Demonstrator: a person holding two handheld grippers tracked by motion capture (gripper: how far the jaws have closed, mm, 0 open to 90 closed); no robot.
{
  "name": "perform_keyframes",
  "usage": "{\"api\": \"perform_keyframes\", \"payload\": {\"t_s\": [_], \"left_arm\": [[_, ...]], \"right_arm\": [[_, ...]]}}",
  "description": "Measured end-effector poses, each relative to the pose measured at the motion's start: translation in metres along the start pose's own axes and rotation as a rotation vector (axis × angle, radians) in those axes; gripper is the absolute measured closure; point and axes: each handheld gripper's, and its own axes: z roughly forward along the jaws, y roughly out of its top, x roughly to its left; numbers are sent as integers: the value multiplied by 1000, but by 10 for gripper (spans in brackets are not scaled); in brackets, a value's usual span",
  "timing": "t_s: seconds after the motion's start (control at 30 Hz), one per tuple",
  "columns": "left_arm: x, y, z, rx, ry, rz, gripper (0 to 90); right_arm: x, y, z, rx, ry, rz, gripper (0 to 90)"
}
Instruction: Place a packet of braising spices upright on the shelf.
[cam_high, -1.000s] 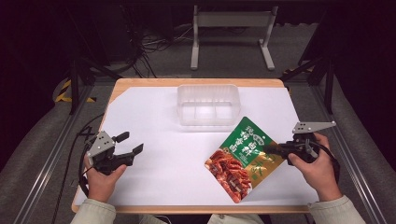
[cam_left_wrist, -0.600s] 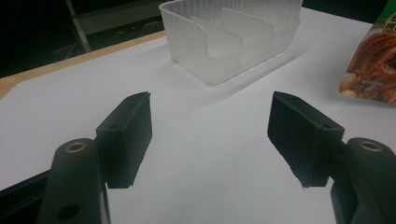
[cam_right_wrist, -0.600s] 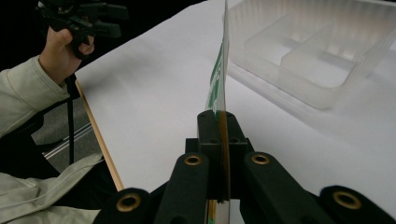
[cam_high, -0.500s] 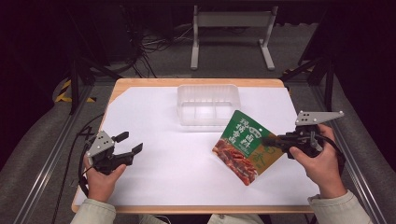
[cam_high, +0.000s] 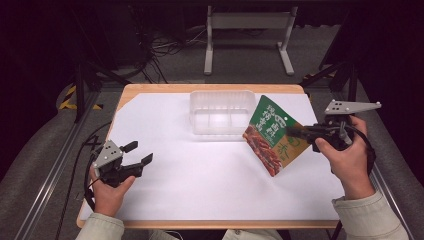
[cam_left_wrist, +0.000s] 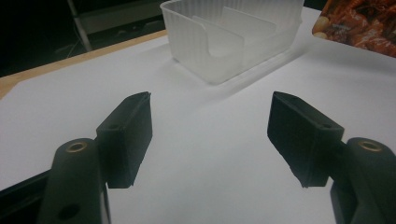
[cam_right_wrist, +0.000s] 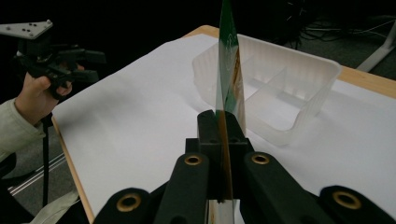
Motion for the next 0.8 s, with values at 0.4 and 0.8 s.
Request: {"api": "perform_keyframes", "payload": {"t_s": [0.4, 0.8], "left_arm": [[1, -1, -1, -1, 6, -4, 317], [2, -2, -1, 0, 9, -9, 317]], "right_arm": [[-9, 18, 3, -39, -29, 20, 900], [-20, 44, 7, -63, -66, 13, 900]]}}
